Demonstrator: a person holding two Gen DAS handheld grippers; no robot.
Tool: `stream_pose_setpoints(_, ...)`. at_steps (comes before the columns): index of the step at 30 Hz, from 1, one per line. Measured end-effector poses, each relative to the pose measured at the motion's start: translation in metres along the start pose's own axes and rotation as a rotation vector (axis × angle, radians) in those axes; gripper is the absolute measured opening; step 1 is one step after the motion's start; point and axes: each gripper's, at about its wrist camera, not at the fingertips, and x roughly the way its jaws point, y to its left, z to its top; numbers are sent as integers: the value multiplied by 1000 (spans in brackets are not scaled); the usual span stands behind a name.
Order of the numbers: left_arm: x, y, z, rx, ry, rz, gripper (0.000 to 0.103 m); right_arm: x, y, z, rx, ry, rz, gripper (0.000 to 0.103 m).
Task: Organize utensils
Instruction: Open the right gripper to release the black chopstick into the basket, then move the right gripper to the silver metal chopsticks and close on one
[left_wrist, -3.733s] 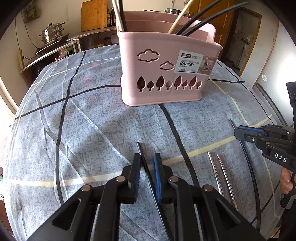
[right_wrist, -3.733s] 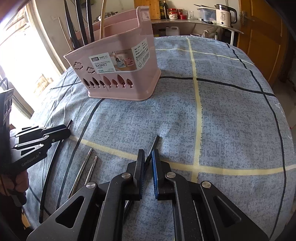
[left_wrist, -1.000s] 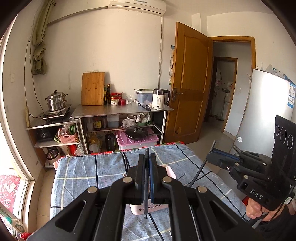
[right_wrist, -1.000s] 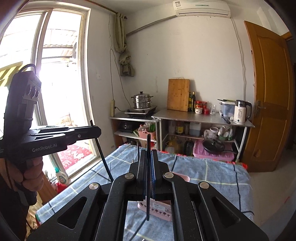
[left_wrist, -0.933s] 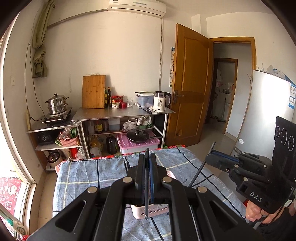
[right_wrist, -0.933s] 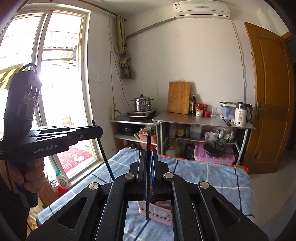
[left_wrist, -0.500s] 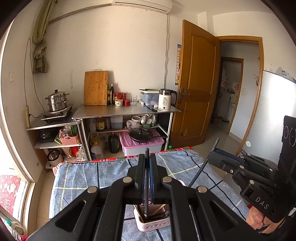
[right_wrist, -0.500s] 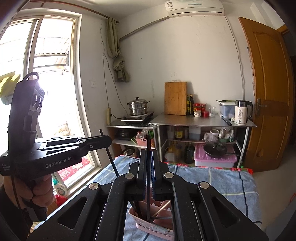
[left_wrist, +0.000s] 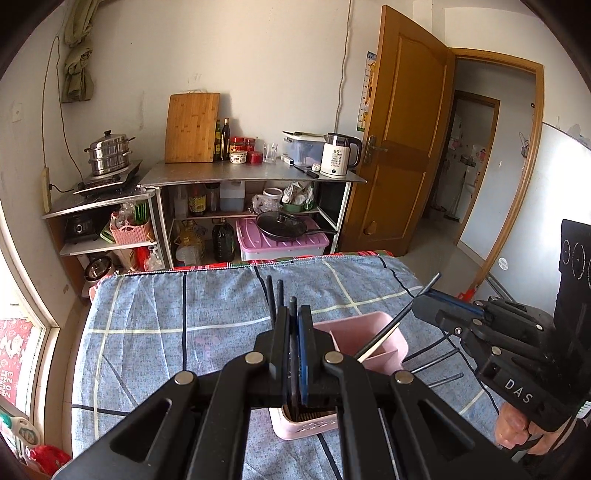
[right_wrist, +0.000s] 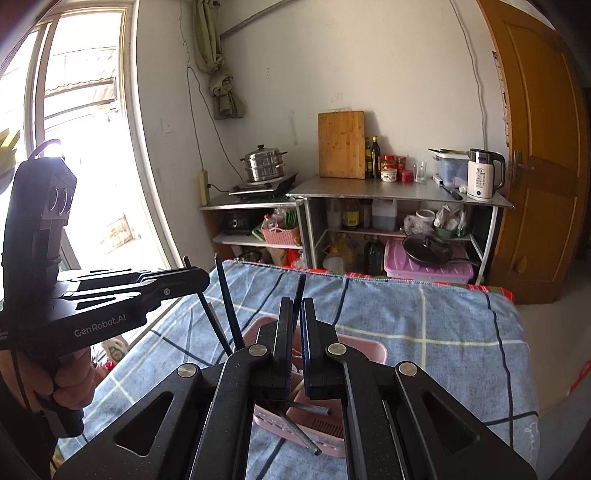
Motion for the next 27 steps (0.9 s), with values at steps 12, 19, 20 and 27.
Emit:
stream_pose_setpoints(12, -14, 2, -5, -12, -44, 23, 32, -17, -8, -1, 3, -3, -17, 13)
stream_pose_setpoints(19, -46, 0, -9, -24, -108, 29, 37, -46, -17, -2, 28, -48, -27, 15)
stream_pose_setpoints(20, -50, -1, -12, -23, -115, 31, 37, -51, -18, -3, 30, -53, -30, 16)
stream_pose_setpoints(27, -76, -12, -41, -13, -151, 33, 37, -86, -16, -26, 31, -84, -34, 17)
